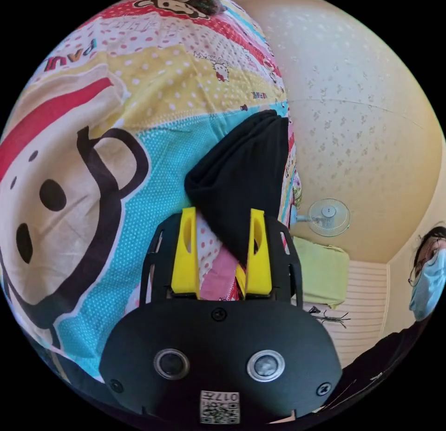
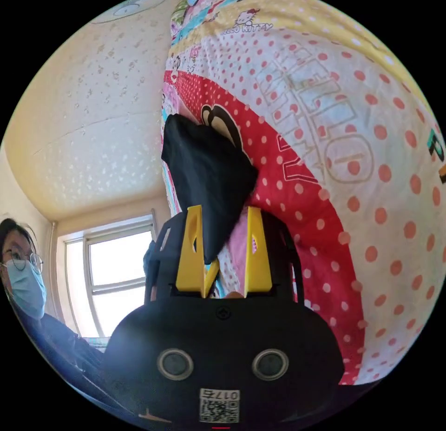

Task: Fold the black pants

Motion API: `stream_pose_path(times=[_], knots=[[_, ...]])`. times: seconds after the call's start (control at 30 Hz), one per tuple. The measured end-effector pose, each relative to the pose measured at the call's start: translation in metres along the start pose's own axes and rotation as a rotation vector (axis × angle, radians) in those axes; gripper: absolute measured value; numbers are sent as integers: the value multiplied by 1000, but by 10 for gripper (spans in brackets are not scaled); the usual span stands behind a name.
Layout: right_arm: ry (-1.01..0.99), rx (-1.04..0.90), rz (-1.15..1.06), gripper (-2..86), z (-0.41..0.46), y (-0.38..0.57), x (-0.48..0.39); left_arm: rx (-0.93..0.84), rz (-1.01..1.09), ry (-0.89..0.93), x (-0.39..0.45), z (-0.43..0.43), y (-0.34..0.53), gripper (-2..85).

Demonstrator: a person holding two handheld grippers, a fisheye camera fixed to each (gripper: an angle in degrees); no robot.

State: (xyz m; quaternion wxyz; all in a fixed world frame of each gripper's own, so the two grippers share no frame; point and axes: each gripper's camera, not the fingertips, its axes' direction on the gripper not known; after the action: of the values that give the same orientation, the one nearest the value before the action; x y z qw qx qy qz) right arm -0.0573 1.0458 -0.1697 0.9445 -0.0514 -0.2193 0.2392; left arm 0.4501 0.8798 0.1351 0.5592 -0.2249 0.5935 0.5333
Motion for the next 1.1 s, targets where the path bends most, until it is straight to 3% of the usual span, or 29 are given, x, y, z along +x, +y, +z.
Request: stream_pose_path(times=[0.37, 0.47, 0.67, 0.8, 0.87, 1.0, 1.1], knots=[[-136, 163, 252, 77, -17, -34, 13, 63, -296, 147, -47, 0, -26, 80], [-141, 133, 181, 57, -35, -39, -3, 34, -145, 172, -25, -20, -36, 69], [31, -134, -23, 35, -98, -33, -44, -133, 136, 57, 13, -85, -18, 66], [112, -276, 175, 29, -179, 19, -29, -367, 49, 25, -21, -133, 39, 65], [143, -312, 301, 27, -211, 48, -24, -434, -109, 18, -45, -171, 86, 64], [70, -254, 538, 23, -247, 81, -27, -427, -219, 25, -45, -201, 108, 65], [-118, -197, 516, 20, -227, 60, -49, -316, -167, 125, -19, -191, 75, 70]])
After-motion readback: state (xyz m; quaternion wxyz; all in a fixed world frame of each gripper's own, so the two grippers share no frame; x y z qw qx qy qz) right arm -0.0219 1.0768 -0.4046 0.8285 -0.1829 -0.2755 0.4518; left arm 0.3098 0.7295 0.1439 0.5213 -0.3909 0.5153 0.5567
